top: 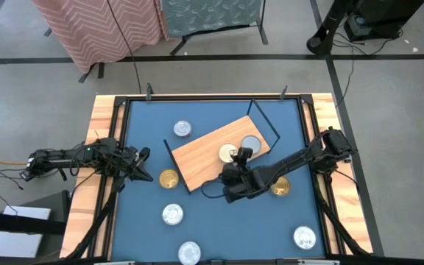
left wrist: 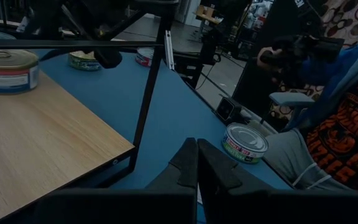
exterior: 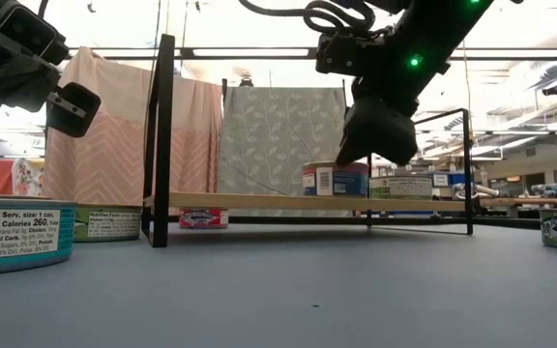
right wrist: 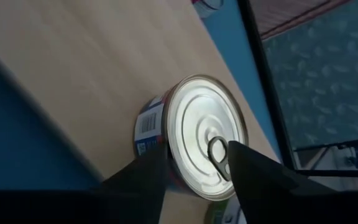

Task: Stack canned seafood by type on shelf
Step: Put the blue/pink tuna can on the shelf

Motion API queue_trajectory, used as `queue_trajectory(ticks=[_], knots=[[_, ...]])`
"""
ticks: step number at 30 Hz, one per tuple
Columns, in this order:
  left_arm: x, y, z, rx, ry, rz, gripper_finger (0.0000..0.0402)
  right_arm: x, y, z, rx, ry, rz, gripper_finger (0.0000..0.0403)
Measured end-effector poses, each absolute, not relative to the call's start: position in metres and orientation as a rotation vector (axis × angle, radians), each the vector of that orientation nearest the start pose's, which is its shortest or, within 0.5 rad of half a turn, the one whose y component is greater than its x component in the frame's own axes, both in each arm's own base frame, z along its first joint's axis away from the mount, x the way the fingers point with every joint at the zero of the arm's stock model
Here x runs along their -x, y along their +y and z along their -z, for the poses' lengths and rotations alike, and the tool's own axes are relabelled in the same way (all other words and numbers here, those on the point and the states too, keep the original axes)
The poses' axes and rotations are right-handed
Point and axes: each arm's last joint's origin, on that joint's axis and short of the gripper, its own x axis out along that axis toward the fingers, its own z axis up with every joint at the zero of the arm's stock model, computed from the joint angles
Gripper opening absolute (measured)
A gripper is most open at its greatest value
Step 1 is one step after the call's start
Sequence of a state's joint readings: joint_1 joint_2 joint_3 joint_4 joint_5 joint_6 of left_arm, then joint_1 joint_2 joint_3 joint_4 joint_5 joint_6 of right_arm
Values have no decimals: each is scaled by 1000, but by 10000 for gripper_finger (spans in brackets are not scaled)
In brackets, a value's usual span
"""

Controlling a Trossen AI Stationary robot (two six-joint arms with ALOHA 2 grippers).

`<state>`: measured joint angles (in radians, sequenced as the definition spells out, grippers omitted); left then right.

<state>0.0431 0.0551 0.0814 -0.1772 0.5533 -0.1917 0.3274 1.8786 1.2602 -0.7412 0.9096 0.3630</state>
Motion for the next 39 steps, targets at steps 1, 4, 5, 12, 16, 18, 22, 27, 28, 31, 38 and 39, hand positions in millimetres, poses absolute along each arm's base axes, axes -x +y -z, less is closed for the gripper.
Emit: queue_trajectory(ticks=[1,4,5,12,16,18,22,27,28,31,38,39], knots=[[-92,-11,-171,232,194,494,7,-341,90,-178,483,993,679,164],[-92,-11,-171,232,194,494,7,-343,83,-179,482,995,700,144],[-92,-11,-171,232,194,494,7,-344,81,-179,480,998,705,137],[-92,-11,-171,232,194,494,7,-347,64,-179,471,1012,750,95],[-92,-11,-171,232,194,494,7,-349,55,-179,476,1018,777,78],[-92,-11,-171,232,194,494,7,-349,53,-179,474,1018,785,71],[-92,-11,-171,232,194,494,7,-350,60,-181,505,969,805,50],[-92,-11,-171,232,194,494,7,-352,80,-187,494,911,754,9],[-92,-11,-171,232,194,494,7,-353,86,-190,471,895,739,8],[-92,-11,-171,232,194,494,7,-354,105,-199,428,843,704,14],[-92,-11,-171,230,194,494,7,-349,134,-205,341,816,610,7],[-92,-11,-171,230,194,494,7,-349,133,-204,314,833,600,7]])
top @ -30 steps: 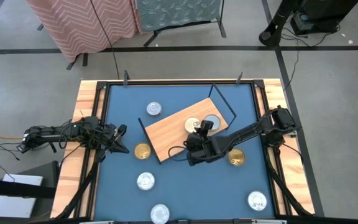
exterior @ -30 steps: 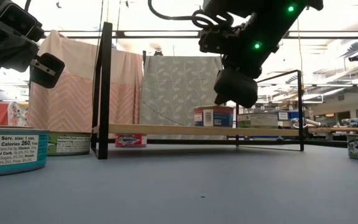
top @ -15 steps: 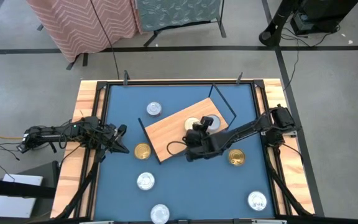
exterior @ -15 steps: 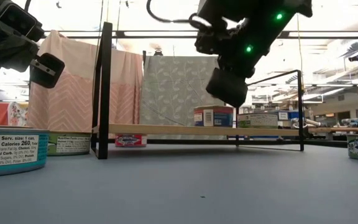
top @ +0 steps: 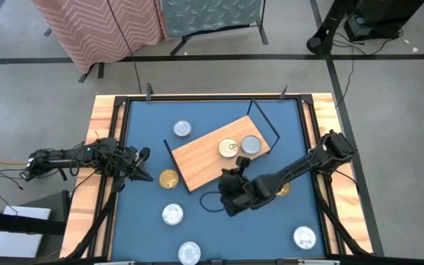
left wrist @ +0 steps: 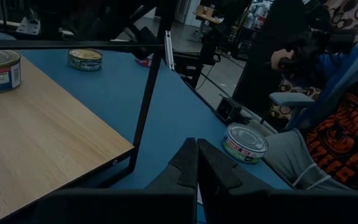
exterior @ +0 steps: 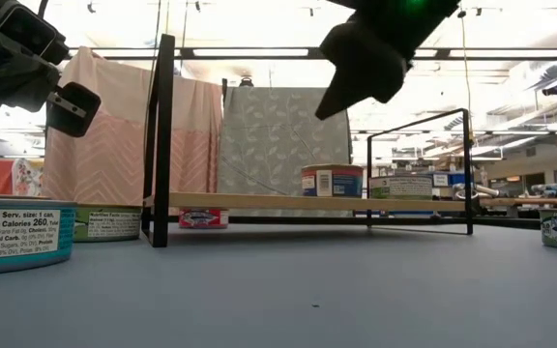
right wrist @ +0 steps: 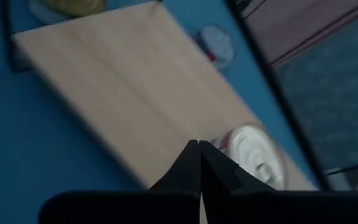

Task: Stack canned seafood by type on shelf
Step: Put the blue/pink tuna can on the shelf

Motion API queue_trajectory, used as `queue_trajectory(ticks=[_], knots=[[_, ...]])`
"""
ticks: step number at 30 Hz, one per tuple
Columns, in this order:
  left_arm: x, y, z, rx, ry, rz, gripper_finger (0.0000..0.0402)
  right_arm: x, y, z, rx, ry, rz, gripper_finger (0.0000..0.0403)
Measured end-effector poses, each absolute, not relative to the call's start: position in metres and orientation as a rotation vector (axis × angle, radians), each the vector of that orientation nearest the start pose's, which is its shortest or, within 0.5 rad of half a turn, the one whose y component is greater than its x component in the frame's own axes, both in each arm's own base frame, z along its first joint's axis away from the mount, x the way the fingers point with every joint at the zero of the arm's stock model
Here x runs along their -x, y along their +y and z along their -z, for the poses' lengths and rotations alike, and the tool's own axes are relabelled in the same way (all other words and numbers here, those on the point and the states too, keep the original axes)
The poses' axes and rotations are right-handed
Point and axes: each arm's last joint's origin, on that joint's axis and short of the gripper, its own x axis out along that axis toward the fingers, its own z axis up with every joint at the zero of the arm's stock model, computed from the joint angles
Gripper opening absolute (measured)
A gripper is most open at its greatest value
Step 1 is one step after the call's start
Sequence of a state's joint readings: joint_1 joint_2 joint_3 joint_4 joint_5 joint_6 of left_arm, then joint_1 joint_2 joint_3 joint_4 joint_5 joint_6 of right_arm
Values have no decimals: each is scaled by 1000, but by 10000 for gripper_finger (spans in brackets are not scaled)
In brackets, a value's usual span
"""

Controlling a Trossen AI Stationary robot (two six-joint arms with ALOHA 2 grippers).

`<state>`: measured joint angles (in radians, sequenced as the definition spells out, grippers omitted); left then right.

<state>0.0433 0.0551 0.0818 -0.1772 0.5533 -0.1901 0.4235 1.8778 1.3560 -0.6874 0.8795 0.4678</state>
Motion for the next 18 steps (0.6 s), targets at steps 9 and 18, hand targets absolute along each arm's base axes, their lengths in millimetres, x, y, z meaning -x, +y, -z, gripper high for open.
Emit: queue_trajectory(ticks=[9,18], knots=[[-92,-11,-171,228,193,494,7,-356,109,-197,217,921,573,4],[-92,-11,-171,227,192,494,7,-366,82,-193,114,965,525,3]])
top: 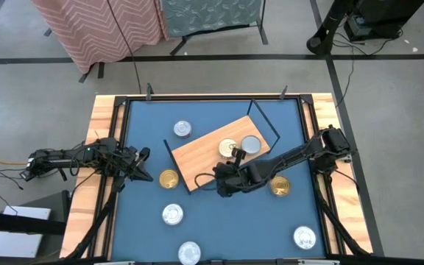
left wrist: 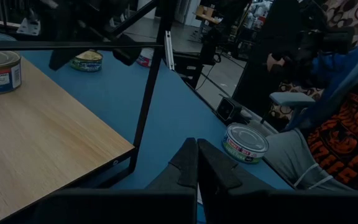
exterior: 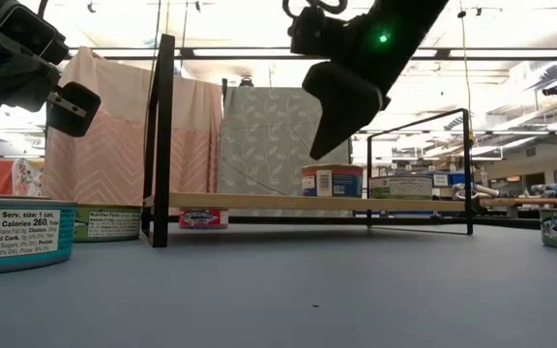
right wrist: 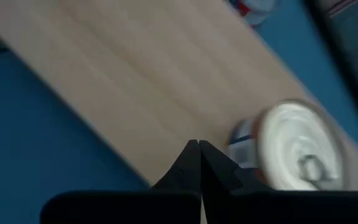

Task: Stack canned seafood by type on shelf
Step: Put the blue/pink tuna can on the shelf

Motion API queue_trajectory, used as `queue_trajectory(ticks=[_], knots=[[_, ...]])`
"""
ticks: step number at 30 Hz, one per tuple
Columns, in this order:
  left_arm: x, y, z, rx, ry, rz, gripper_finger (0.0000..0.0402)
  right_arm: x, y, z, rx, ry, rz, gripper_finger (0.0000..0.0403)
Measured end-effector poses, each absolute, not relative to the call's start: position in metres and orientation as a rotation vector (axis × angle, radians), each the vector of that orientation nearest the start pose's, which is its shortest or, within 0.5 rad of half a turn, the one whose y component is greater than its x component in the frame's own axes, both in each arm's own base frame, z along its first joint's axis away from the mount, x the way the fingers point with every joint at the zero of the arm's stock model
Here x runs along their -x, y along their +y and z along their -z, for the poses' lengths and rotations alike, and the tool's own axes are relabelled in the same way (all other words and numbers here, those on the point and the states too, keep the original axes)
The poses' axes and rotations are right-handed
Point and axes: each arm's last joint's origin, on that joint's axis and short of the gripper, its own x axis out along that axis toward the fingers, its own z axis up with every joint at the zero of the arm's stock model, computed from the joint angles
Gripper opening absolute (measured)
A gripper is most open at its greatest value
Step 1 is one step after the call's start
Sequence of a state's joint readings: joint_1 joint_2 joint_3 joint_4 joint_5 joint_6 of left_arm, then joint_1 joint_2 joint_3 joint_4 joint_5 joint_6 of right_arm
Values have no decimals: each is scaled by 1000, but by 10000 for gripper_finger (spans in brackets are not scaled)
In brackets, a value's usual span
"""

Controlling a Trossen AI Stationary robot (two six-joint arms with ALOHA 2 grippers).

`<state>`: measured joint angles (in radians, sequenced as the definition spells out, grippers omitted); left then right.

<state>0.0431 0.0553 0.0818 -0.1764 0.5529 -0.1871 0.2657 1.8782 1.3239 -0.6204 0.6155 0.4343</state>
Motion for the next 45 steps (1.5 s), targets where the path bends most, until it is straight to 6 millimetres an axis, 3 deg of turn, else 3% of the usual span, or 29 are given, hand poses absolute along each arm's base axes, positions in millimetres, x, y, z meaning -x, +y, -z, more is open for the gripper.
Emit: queue_trajectory(ticks=[18,45], knots=[[-92,-11,-171,227,192,494,7,-374,23,-191,-19,1038,572,3],[-92,-11,-171,235,194,493,7,-368,-24,-190,-2,1084,745,4]])
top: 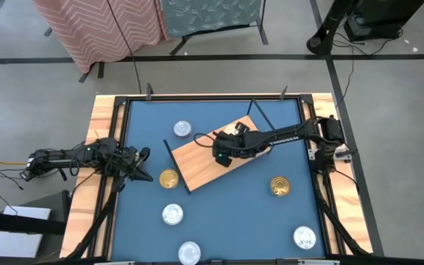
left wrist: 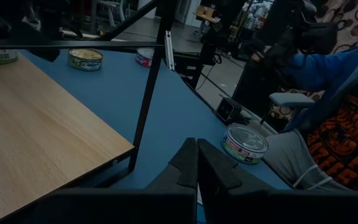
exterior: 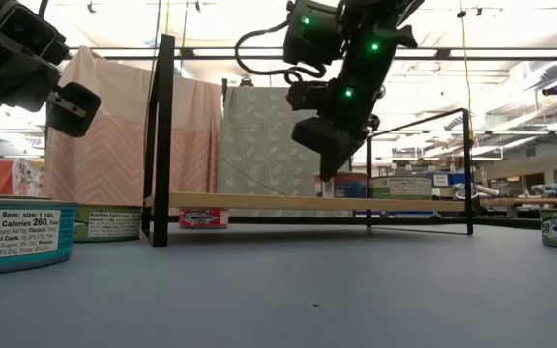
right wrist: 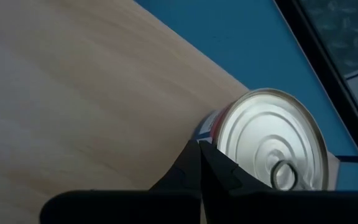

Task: Stack canned seafood by type on shelf
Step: Put the blue/pink tuna can on the shelf

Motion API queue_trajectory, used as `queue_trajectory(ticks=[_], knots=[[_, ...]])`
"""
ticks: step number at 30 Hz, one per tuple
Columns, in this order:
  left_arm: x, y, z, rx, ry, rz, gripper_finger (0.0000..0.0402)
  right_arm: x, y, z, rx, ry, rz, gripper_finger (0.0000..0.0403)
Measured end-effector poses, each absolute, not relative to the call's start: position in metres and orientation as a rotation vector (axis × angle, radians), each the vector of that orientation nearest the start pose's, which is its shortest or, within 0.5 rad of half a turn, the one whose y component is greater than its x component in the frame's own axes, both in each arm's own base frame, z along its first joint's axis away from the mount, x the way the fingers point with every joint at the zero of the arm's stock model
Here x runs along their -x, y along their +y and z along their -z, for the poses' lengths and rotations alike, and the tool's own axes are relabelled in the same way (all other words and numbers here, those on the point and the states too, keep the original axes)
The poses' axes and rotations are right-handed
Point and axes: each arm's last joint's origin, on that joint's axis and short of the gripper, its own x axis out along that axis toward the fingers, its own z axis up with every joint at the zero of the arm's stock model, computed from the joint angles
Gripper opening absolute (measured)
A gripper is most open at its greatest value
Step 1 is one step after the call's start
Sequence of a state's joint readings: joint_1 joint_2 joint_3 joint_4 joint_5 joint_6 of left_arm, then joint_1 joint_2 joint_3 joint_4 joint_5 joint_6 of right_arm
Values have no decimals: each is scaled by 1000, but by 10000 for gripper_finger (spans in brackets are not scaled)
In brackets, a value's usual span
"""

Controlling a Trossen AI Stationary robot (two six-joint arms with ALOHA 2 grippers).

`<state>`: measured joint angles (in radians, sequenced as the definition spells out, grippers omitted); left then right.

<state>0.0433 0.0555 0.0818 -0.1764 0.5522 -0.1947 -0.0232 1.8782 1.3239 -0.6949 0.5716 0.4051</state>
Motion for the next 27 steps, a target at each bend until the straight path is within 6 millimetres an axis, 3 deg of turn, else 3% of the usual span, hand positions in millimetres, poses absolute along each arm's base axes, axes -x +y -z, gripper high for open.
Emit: queue_trajectory(ticks=[7,14,27], knots=[[-92,-11,-171,234,194,493,7,-367,-27,-186,-9,1075,758,4],[-92,-11,-171,230,192,493,7,-382,-25,-178,-79,900,630,4],[-92,-11,-171,225,187,477,7,-381,-59,-181,-142,828,779,4]])
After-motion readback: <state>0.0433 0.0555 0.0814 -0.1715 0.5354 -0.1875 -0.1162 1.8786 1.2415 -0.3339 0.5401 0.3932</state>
